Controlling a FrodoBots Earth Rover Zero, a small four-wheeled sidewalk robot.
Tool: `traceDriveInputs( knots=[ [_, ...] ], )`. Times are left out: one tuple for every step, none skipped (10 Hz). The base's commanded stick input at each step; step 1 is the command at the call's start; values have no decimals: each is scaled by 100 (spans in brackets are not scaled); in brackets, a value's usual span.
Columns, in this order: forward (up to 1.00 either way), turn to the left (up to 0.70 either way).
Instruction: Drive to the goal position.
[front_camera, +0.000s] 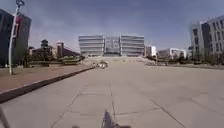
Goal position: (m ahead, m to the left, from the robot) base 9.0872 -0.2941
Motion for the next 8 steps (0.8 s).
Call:
traceDriveInputs(
  knots=[
    [100,0],
    [100,0],
    [100,0],
    [100,0],
    [100,0],
    [100,0],
    [100,0],
    [100,0]
  ],
)
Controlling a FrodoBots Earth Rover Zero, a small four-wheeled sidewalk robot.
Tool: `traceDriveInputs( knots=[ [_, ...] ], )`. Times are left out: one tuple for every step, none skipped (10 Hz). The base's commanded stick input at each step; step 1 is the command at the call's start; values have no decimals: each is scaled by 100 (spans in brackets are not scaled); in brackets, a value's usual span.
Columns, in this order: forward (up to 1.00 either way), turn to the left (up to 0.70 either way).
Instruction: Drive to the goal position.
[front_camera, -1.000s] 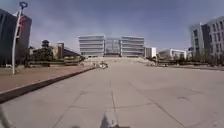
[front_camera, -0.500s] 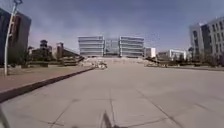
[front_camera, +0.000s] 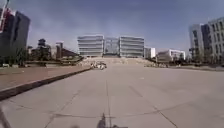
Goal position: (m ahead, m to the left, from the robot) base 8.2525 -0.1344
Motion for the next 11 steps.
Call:
traceDriveInputs(
  knots=[
    [100,0],
    [100,0],
    [100,0],
    [100,0],
    [100,0],
    [100,0],
    [100,0],
    [100,0],
    [100,0],
    [100,0],
    [100,0]
  ],
)
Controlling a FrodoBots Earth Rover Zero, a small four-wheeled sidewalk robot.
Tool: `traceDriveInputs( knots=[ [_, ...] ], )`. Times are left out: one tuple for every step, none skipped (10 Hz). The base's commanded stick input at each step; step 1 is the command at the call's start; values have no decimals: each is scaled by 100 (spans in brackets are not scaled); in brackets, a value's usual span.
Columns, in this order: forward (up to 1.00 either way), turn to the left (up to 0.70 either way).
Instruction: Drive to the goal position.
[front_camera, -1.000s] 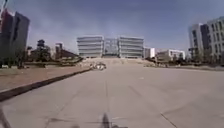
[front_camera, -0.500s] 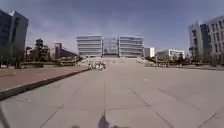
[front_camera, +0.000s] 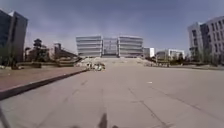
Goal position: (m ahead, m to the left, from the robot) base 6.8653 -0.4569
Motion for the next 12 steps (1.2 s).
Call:
traceDriveInputs(
  knots=[
    [100,0],
    [100,0],
    [100,0],
    [100,0],
    [100,0],
    [100,0],
    [100,0],
    [100,0],
    [100,0],
    [100,0],
    [100,0],
    [100,0]
  ],
)
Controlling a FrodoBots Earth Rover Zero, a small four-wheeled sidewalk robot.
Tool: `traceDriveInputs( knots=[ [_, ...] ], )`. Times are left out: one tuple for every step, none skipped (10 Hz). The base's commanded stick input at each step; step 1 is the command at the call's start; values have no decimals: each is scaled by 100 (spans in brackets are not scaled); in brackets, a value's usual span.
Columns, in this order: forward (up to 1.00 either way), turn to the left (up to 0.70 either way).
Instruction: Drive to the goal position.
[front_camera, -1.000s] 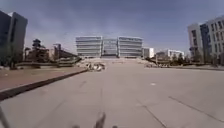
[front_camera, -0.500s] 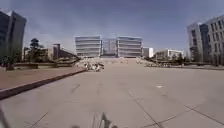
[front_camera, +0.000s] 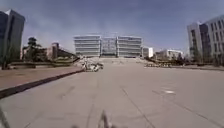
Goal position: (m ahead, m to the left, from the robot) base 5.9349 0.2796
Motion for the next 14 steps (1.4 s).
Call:
traceDriveInputs(
  knots=[
    [100,0],
    [100,0],
    [100,0],
    [100,0],
    [100,0],
    [100,0],
    [100,1],
    [100,31],
    [100,40],
    [100,40],
    [100,40],
    [100,40],
    [100,5],
    [100,0]
  ],
)
